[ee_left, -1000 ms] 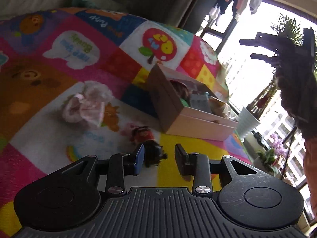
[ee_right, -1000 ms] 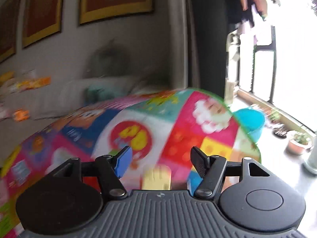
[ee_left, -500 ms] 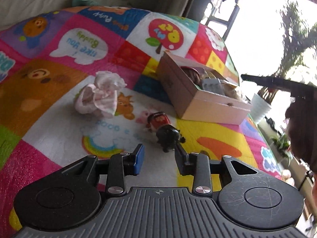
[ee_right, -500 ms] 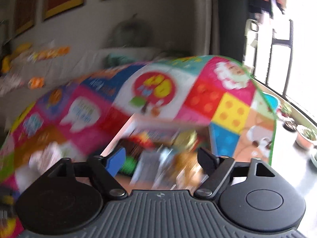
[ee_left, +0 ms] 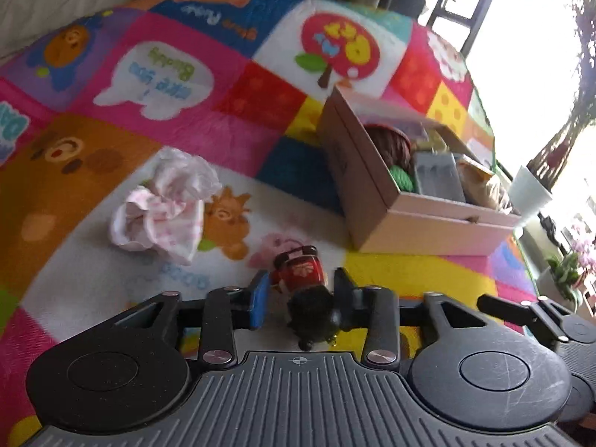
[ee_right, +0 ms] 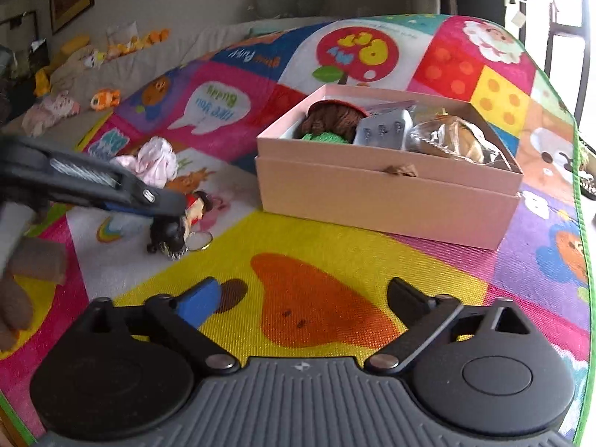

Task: Organize objects
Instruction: 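Grasp the small red-hatted doll figure with the left tool, then grasp the pink-white cloth with the right tool while the left tool holds the doll figure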

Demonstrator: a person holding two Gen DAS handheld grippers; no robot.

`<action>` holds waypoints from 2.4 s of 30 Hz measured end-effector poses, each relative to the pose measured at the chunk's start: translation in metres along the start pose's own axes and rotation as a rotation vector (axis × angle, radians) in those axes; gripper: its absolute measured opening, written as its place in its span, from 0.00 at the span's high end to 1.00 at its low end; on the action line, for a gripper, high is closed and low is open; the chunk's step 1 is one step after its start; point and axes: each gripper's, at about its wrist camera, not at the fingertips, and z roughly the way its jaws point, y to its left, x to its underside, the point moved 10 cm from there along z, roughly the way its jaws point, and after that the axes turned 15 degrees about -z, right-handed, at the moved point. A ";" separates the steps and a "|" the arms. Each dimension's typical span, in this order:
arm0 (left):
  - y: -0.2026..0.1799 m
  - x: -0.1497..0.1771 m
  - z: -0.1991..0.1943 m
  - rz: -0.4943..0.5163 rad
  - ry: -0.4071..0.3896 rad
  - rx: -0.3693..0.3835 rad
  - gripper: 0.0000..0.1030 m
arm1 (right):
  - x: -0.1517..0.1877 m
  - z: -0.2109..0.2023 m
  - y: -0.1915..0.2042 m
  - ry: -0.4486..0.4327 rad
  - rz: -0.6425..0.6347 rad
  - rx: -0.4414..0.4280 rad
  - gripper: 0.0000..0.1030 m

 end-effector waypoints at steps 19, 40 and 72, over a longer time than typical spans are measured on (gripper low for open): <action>0.018 0.032 -0.029 0.043 -0.017 0.025 0.61 | 0.002 0.011 -0.003 0.047 0.023 -0.038 0.00; 0.101 0.020 -0.069 -0.048 -0.243 -0.095 0.63 | 0.004 0.017 0.005 0.111 -0.060 0.006 0.00; 0.112 0.018 -0.074 -0.193 -0.249 0.027 0.64 | -0.099 0.059 0.110 0.079 -0.106 -0.308 0.62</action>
